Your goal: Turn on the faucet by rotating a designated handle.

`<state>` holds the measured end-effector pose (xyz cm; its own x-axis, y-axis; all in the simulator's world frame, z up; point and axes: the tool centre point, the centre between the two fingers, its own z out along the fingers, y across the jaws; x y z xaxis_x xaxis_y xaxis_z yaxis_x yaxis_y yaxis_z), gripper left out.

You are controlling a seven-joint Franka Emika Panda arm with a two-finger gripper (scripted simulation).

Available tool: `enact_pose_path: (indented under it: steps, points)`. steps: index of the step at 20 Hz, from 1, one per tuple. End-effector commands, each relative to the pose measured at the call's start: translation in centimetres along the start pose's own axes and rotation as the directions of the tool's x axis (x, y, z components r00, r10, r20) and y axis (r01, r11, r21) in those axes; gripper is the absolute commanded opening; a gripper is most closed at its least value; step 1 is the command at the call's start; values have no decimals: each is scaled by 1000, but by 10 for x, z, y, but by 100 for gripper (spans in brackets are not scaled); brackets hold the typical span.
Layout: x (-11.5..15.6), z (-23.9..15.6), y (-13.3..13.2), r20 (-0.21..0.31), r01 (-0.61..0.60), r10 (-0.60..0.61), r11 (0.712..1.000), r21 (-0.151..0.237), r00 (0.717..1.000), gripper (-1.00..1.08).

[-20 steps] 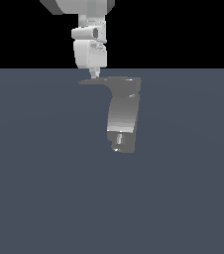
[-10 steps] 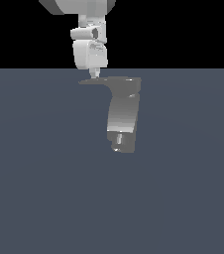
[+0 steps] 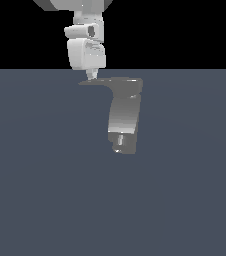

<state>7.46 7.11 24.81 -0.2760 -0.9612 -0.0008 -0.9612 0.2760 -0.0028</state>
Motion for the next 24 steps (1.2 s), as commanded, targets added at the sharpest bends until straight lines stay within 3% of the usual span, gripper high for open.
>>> enact_pose_path:
  steps: [1, 21, 24]
  points:
    - [1, 0, 9, -2, -1, 1, 1000, -3, 1000, -100]
    - [-2, 0, 72, -1, -1, 1, 1000, -3, 1000, -100]
    - [3, 0, 69, 0, -7, 7, 1000, -1, 1000, -100]
